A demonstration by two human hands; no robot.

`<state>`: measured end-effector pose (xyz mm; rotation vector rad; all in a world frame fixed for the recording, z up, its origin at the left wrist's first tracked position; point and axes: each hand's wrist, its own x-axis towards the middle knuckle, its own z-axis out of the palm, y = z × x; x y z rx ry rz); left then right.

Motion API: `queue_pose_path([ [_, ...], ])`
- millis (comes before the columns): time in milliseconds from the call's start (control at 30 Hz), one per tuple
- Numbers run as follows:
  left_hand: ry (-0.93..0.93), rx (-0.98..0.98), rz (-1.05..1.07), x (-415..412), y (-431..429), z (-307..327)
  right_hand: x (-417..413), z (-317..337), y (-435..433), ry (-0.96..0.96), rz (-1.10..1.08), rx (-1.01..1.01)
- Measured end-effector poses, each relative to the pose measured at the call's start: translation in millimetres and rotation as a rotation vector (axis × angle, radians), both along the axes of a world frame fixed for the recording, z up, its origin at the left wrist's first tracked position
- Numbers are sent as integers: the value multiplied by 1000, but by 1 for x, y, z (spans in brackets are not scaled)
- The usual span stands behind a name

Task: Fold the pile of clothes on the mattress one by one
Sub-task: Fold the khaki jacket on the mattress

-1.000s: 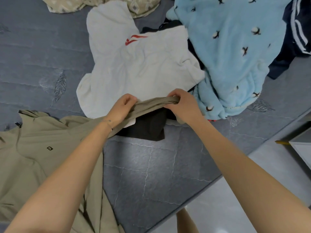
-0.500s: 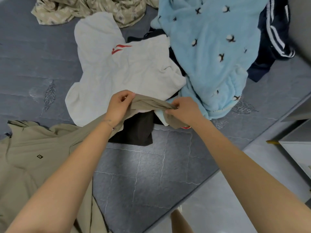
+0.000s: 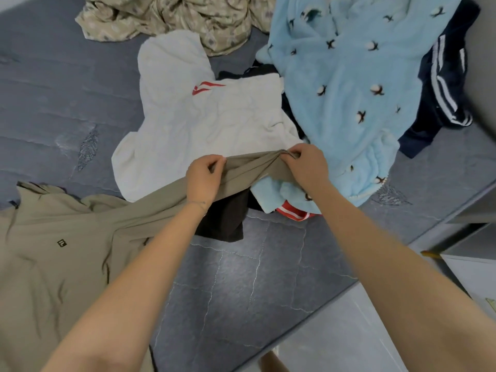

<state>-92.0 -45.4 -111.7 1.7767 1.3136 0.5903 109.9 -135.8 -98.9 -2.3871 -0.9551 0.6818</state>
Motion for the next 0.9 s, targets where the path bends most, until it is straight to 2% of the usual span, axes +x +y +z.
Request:
queue_pose_path([
  [100,36,104,31,-7,2,-6,-8,-1,5,-152,6,-31],
  [167,109,144,62,-13,-1,-5,-23,2,5,-245,27,99],
  [200,167,149,55,-18,-5,-1,-34,3,4,-289,66,166],
  [267,322,162,5,-34,-16,4,-63,6,-1,-336,184,174],
  [467,540,294,-42,-121,-46,21,-165,29,-14,-281,457,89],
  [633,638,279,31,-222,-61,32,-256,47,-18,-282,555,-14],
  [900,735,245,104,-437,-92,47,-436,64,-28,-300,580,24],
])
